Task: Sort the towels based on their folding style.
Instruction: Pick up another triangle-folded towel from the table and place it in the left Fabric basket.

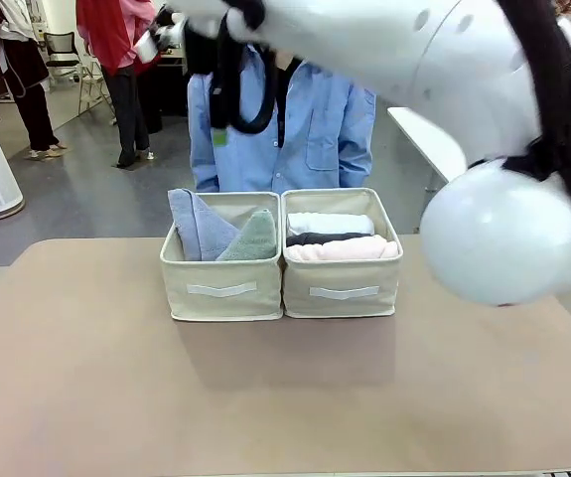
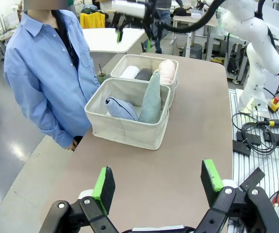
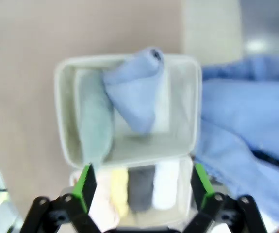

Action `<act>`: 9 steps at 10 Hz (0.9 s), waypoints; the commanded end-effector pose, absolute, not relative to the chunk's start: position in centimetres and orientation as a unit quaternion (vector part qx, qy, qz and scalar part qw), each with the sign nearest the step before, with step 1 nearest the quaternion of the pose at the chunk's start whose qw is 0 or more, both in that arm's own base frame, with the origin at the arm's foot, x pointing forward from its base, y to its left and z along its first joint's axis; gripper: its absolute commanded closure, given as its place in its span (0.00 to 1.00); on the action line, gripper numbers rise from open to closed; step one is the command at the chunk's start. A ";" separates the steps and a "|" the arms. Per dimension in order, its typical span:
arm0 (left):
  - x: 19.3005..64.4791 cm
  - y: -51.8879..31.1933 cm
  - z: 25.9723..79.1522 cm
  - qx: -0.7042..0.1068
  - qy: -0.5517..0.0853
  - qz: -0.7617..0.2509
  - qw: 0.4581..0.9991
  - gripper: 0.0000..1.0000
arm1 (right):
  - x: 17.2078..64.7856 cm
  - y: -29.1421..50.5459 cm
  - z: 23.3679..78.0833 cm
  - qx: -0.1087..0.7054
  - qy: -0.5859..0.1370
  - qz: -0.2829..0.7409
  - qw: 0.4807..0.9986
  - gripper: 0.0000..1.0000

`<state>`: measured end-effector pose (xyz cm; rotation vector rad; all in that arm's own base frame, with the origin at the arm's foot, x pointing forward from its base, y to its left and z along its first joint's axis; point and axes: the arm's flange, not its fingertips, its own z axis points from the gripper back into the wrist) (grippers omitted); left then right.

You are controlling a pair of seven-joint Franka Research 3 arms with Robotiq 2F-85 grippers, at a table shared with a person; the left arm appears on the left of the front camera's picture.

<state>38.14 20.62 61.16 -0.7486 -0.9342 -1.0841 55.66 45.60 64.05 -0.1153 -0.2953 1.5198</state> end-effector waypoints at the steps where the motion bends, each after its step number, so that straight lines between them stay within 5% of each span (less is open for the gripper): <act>1: 38.0 20.6 61.0 -0.332 -0.427 -0.491 0.683 0.07 | 47.4 33.2 59.1 -0.075 -0.121 0.604 0.784 0.00; 3: 38.0 20.6 61.0 -0.332 -0.427 -0.491 0.683 0.07 | 45.5 26.5 57.4 -0.057 -0.087 0.542 0.834 0.00; 5: 38.0 20.6 61.0 -0.332 -0.427 -0.491 0.683 0.07 | 44.5 21.5 55.5 -0.054 0.031 0.492 0.868 0.00; 8: 38.0 20.6 61.0 -0.332 -0.427 -0.491 0.683 0.07 | 43.2 17.1 56.0 -0.078 0.058 0.426 0.899 0.00; 9: 38.0 20.6 61.0 -0.332 -0.427 -0.491 0.683 0.07 | 43.4 16.0 56.9 -0.087 0.012 0.399 0.913 0.00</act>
